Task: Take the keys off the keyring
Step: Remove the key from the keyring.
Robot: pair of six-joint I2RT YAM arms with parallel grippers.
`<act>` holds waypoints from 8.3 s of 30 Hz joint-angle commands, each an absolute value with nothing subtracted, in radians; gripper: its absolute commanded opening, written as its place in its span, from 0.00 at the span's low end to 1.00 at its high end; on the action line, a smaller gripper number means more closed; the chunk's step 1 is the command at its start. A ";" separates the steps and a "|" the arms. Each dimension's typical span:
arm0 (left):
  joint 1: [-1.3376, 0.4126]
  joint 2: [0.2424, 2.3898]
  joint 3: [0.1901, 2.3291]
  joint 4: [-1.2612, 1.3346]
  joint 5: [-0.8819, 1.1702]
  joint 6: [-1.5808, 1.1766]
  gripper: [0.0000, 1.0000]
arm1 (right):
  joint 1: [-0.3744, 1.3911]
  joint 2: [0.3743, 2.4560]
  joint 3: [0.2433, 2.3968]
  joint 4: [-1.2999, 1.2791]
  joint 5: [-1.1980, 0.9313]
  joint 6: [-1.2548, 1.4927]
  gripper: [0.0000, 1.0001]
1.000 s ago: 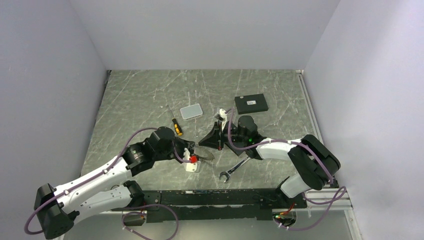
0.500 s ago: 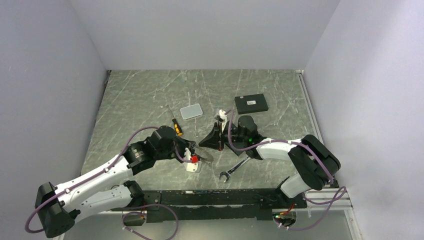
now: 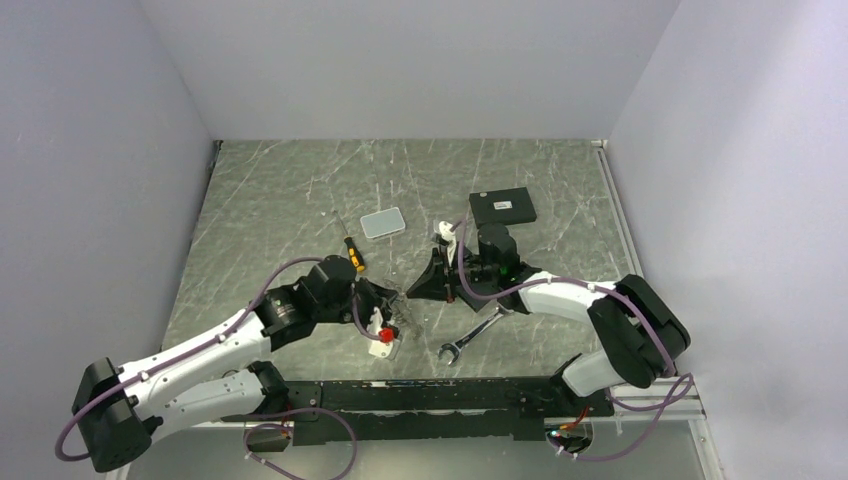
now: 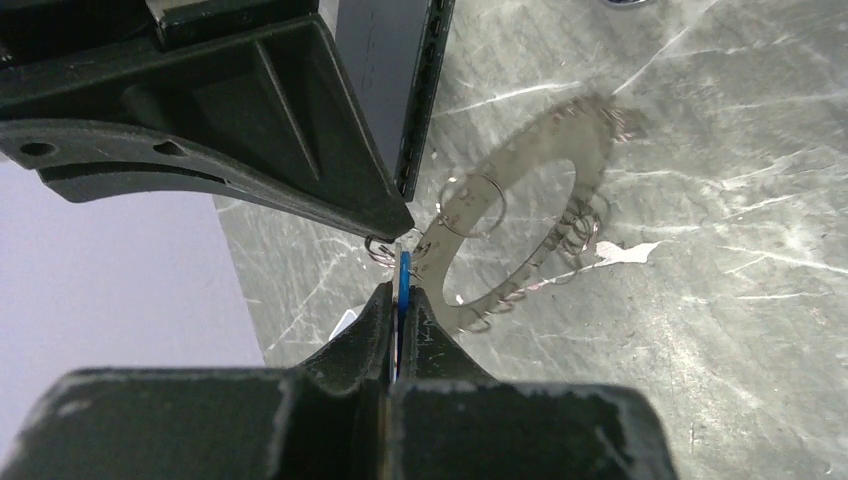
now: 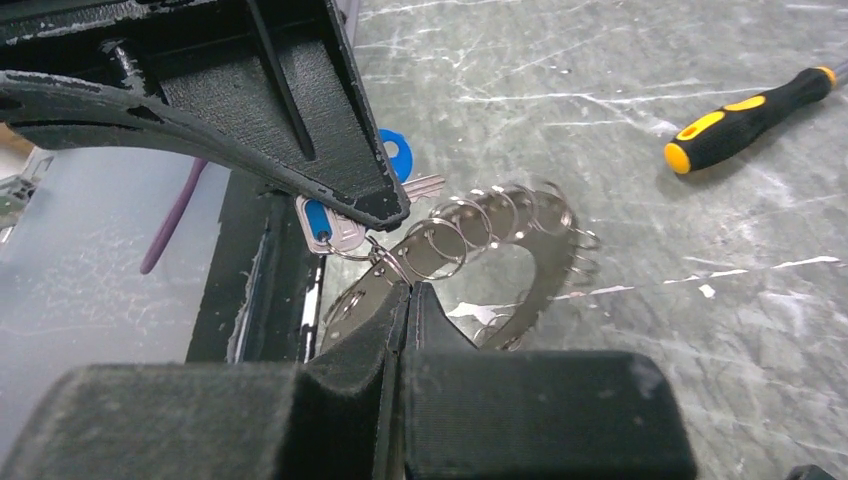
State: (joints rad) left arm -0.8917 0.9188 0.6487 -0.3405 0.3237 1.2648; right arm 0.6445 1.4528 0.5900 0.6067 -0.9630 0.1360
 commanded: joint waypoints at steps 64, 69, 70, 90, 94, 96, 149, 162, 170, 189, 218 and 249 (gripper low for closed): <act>-0.900 0.524 0.508 -0.646 0.346 1.470 0.00 | 0.887 1.662 0.995 0.008 -0.988 -0.488 0.32; -0.899 0.496 0.504 -0.680 0.373 1.510 0.00 | 0.896 1.687 1.058 -0.100 -1.062 -0.595 0.36; -0.899 0.490 0.501 -0.682 0.375 1.514 0.00 | 0.903 1.694 1.080 -0.141 -1.066 -0.634 0.37; -0.899 0.403 0.482 -0.755 0.407 1.575 0.00 | 1.025 1.851 1.338 -0.568 -1.047 -1.057 0.39; -0.900 0.399 0.483 -0.760 0.406 1.572 0.00 | 1.028 1.856 1.355 -0.581 -1.056 -1.058 0.38; -0.900 0.393 0.482 -0.770 0.413 1.575 0.00 | 1.028 1.856 1.364 -0.591 -1.064 -1.059 0.38; -0.899 0.223 0.488 -0.993 0.450 1.784 0.00 | 1.094 1.990 1.588 -0.749 -1.095 -1.089 0.29; -0.899 0.171 0.498 -1.040 0.436 1.798 0.00 | 1.035 1.942 1.461 -0.612 -1.199 -0.994 0.32; -0.899 0.172 0.497 -1.040 0.433 1.800 0.00 | 1.020 1.921 1.398 -0.454 -1.227 -0.848 0.33; -0.900 0.184 0.519 -1.033 0.414 1.785 0.00 | 1.040 1.968 1.383 -0.337 -1.284 -0.724 0.34; -0.899 0.230 0.552 -1.012 0.390 1.761 0.00 | 1.060 1.968 1.350 -0.278 -1.294 -0.683 0.31; -0.900 0.446 0.639 -0.775 0.226 1.400 0.00 | 0.845 1.951 0.922 1.414 -1.220 0.815 0.00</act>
